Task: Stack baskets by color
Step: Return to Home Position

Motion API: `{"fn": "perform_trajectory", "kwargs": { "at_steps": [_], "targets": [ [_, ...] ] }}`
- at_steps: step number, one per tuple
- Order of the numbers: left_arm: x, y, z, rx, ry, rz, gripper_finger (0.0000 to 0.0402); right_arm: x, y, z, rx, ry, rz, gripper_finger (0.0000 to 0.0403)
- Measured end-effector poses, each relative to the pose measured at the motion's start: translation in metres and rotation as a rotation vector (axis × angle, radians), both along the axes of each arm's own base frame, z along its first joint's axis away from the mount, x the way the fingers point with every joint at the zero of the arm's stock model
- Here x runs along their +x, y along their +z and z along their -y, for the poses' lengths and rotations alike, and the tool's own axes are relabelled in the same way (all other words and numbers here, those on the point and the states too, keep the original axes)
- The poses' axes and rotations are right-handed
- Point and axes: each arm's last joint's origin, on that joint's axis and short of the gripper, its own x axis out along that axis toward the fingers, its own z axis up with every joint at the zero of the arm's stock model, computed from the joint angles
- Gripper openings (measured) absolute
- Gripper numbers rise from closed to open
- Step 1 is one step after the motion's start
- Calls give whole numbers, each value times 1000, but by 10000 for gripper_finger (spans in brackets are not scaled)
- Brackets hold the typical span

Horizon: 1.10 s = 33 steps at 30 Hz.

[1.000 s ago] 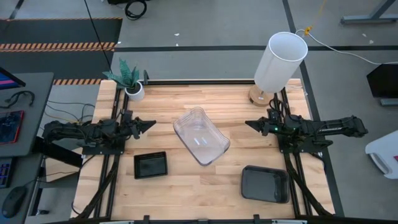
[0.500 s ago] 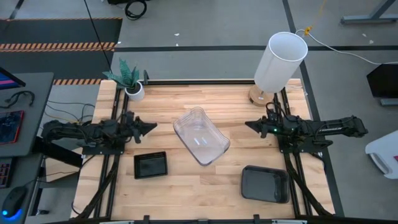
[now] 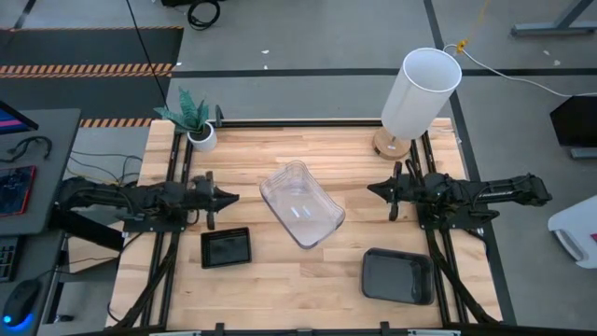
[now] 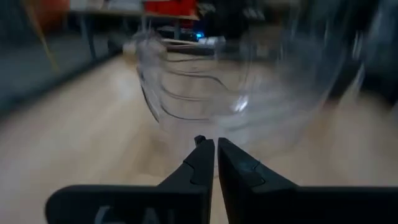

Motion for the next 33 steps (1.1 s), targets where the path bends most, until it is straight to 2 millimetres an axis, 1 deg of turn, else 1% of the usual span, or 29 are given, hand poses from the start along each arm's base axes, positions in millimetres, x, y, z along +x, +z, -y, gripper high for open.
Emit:
{"fn": "perform_trajectory", "kwargs": {
  "at_steps": [2,4,6,8,13,19,27,33],
  "targets": [
    [1,-1,0,224,-41,-51,25,0,0,0,-142,18,-29,13],
    [2,-2,0,383,-71,-78,22,0,0,0,-219,28,-46,13],
    [2,-1,0,484,-89,-91,20,0,1,0,-237,31,-50,13],
    [3,0,0,531,-95,-87,19,0,1,0,-235,30,-49,13],
    [3,1,0,516,-90,-77,23,0,1,0,-196,25,-40,13],
    [3,1,0,501,-86,-68,29,0,1,0,-196,25,-40,13],
    [3,1,0,501,-86,-66,19,0,1,0,-196,25,-40,13],
    [3,1,0,501,-85,-66,27,0,1,0,-196,26,-40,13]
  ]
}}
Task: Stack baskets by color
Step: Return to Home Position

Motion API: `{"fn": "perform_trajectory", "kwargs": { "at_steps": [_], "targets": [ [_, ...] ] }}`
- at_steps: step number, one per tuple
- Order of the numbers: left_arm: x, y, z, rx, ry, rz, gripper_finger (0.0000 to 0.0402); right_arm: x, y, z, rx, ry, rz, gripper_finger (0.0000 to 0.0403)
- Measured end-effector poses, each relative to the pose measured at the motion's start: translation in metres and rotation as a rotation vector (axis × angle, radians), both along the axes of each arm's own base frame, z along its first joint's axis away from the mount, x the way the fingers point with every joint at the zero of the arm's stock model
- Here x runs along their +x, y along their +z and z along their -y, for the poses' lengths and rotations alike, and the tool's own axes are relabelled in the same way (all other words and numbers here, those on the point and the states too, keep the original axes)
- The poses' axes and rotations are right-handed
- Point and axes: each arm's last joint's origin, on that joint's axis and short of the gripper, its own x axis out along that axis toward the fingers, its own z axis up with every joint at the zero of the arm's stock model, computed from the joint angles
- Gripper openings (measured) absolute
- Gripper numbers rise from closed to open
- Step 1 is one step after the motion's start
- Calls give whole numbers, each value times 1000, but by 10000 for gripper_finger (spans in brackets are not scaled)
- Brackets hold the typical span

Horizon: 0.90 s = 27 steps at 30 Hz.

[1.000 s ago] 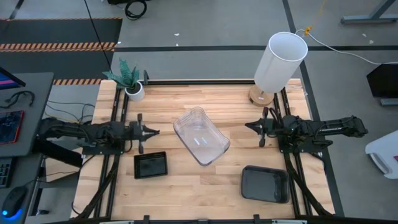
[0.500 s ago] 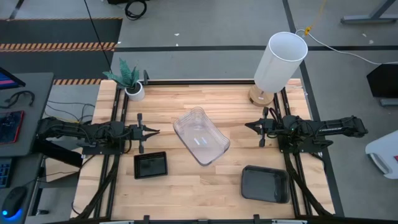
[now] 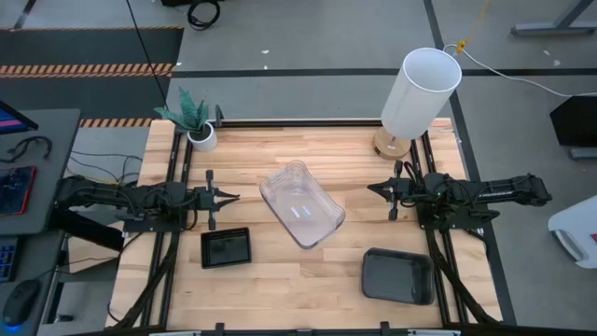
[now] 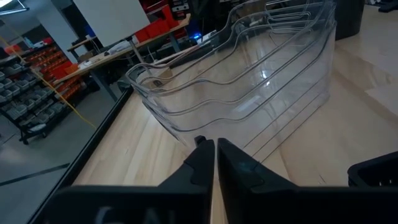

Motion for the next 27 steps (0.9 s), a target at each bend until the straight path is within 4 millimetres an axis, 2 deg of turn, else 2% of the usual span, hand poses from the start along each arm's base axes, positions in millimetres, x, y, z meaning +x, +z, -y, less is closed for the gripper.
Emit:
{"fn": "perform_trajectory", "kwargs": {
  "at_steps": [13,27],
  "targets": [
    [0,0,0,0,0,2,19,0,0,0,0,0,0,13],
    [0,0,0,0,0,2,30,0,0,0,0,0,0,14]
  ]
}}
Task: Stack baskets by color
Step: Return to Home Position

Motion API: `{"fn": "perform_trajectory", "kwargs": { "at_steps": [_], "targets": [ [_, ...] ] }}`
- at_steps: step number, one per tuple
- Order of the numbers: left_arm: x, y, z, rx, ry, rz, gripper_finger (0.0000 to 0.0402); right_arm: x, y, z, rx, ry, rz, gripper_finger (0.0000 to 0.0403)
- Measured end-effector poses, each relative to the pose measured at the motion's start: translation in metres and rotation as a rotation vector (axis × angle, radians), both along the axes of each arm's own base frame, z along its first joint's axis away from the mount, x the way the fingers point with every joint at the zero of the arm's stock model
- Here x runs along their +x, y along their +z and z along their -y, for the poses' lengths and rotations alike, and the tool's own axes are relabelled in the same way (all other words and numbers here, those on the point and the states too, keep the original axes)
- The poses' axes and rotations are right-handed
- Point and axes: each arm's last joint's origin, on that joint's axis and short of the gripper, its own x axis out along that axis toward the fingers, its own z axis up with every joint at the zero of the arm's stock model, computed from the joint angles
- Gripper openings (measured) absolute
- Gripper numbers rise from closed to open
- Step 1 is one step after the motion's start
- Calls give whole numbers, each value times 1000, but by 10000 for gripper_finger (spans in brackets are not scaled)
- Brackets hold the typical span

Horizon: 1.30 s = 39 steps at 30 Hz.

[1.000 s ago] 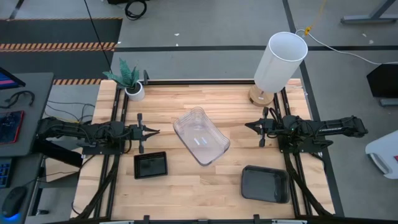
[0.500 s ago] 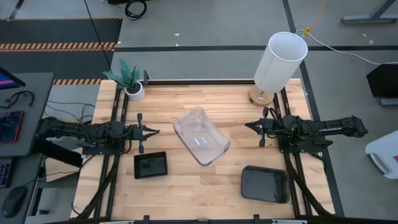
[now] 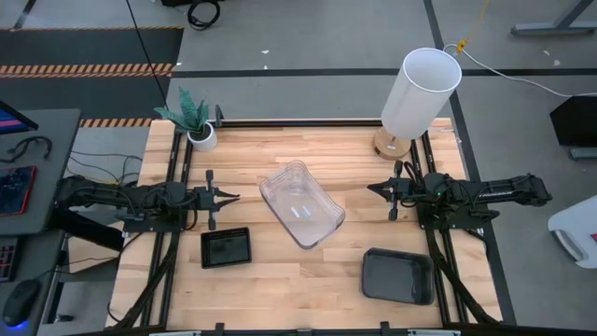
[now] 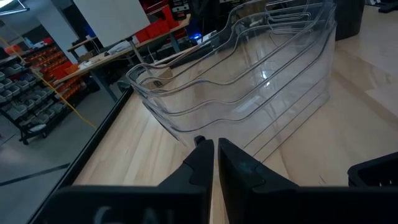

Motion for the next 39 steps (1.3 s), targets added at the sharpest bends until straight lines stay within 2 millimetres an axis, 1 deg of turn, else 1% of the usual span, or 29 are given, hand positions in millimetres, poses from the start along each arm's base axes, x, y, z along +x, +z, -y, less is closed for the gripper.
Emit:
{"fn": "perform_trajectory", "kwargs": {
  "at_steps": [6,18,28,39],
  "targets": [
    [0,0,0,0,0,0,23,0,0,0,0,0,0,13],
    [0,0,0,0,0,0,36,0,0,0,0,0,0,12],
    [0,0,0,0,0,0,26,0,0,0,0,-1,0,14],
    [0,0,0,0,0,0,36,0,0,0,0,0,0,14]
  ]
}}
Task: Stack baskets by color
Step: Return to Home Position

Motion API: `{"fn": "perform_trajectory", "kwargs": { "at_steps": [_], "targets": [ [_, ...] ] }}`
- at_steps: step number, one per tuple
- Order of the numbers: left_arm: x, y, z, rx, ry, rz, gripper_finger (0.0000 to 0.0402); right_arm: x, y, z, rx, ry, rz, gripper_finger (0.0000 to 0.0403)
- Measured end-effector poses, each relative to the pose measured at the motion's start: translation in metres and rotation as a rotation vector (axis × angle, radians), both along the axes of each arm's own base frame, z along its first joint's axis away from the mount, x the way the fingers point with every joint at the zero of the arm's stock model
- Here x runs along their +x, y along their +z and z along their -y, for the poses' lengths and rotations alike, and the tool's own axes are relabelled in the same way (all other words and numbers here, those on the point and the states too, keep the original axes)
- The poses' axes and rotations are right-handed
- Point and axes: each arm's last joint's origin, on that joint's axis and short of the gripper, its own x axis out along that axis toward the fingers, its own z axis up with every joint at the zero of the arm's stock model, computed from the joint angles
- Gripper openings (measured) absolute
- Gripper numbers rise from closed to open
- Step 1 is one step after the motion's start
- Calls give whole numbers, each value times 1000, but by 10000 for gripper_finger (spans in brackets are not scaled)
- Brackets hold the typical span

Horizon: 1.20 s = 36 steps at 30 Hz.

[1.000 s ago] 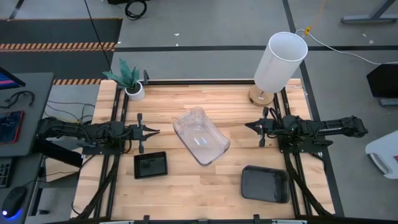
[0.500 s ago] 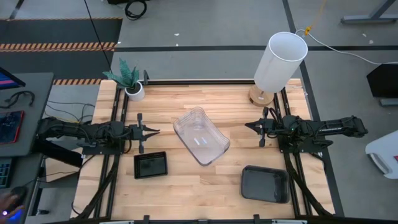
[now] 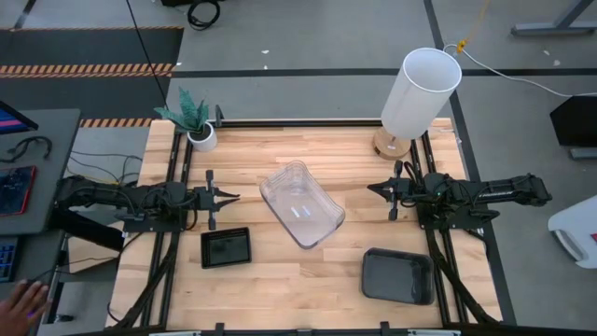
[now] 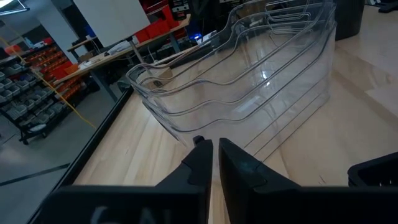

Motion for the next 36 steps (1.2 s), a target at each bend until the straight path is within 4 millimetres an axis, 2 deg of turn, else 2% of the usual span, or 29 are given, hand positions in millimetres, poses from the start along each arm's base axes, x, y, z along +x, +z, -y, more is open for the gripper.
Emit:
{"fn": "perform_trajectory", "kwargs": {
  "at_steps": [9,36],
  "targets": [
    [0,0,0,0,0,0,26,0,0,0,0,0,0,14],
    [0,0,0,0,0,0,35,0,0,0,0,0,0,14]
  ]
}}
